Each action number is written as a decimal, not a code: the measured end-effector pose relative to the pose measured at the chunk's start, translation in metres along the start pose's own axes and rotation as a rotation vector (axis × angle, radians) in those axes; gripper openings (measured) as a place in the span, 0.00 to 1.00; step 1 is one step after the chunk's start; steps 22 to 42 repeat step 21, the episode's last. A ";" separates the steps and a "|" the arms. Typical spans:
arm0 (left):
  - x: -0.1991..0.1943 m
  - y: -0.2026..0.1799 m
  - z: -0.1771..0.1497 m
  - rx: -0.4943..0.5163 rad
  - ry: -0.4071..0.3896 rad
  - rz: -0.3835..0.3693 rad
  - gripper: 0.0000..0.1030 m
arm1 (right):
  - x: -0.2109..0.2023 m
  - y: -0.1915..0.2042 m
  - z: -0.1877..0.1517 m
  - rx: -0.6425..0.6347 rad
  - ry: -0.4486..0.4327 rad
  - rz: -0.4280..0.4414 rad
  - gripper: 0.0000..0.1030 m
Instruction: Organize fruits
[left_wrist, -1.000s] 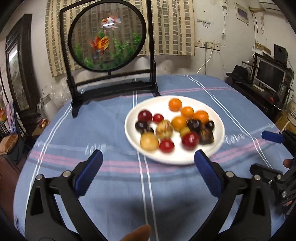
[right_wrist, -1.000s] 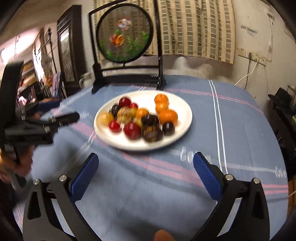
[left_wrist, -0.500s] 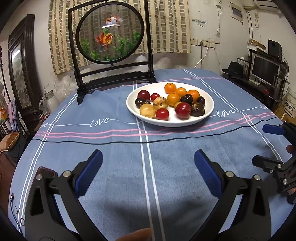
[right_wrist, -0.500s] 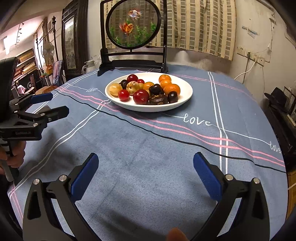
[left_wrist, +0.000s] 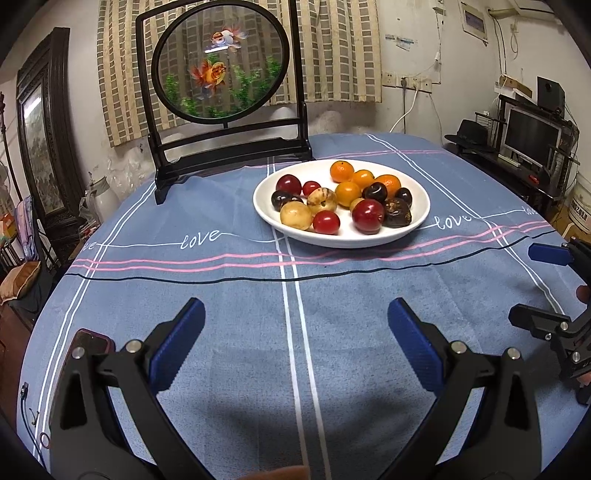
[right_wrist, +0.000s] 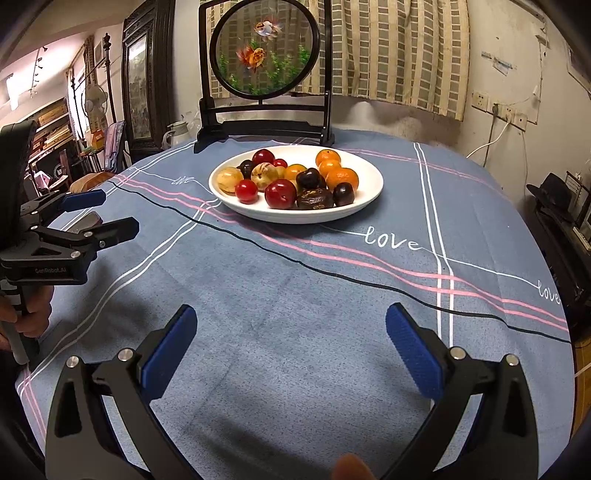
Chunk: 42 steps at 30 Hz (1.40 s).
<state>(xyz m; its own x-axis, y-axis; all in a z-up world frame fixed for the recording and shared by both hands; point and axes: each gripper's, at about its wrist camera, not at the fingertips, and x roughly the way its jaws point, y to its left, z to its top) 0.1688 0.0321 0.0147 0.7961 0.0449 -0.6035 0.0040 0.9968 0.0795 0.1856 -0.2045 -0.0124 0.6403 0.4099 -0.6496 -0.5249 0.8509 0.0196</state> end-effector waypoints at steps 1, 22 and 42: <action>0.000 0.001 0.000 -0.003 0.002 0.000 0.98 | 0.000 0.000 0.000 0.000 0.000 0.000 0.99; 0.002 0.004 -0.001 -0.018 0.010 0.013 0.98 | 0.001 0.001 -0.001 -0.002 0.005 0.000 0.99; 0.002 0.004 -0.001 -0.018 0.010 0.013 0.98 | 0.001 0.001 -0.001 -0.002 0.005 0.000 0.99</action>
